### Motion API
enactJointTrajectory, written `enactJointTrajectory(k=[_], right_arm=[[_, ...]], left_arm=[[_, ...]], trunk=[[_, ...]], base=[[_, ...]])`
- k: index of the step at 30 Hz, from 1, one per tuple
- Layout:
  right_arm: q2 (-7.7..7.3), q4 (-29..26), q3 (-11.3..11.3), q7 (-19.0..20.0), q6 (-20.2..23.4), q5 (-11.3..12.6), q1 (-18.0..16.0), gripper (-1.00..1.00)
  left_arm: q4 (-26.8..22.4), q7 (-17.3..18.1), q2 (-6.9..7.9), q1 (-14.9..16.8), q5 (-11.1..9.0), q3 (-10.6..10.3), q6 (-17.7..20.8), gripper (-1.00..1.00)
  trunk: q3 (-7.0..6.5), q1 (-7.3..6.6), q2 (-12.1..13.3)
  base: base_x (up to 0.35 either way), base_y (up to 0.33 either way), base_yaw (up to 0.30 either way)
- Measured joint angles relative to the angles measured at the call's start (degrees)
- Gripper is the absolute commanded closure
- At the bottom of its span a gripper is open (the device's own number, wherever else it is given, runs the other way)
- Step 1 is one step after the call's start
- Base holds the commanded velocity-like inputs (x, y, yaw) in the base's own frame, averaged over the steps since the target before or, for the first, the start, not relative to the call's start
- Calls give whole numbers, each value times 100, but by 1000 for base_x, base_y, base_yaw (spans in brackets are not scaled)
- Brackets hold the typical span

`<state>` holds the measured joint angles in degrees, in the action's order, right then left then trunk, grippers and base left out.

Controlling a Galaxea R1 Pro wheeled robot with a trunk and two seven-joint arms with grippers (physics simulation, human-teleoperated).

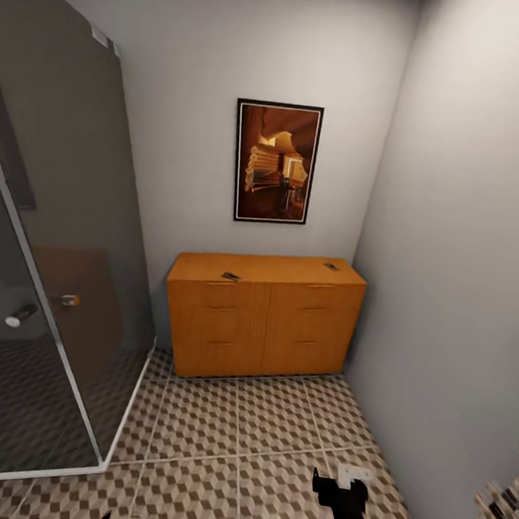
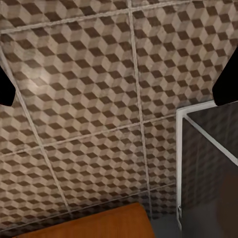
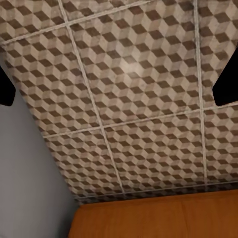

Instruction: Take the four mousetraps from the cabinet in the bathroom and place them on the bathroom floor. Make sure all four end up on the same floor surface, and ensure that at least two of them are either under or directly next to the same bathroom sink.

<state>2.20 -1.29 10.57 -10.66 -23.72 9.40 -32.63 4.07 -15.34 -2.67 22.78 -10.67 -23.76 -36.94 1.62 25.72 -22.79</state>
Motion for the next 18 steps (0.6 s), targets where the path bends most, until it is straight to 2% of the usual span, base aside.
enactJointTrajectory(k=[18], right_arm=[[2, 0, 0, 0, -3, 0, 0, -100]], left_arm=[[0, 0, 0, -2, 0, 0, 0, -100]], trunk=[[0, 0, 0]], base=[[253, 0, 0]])
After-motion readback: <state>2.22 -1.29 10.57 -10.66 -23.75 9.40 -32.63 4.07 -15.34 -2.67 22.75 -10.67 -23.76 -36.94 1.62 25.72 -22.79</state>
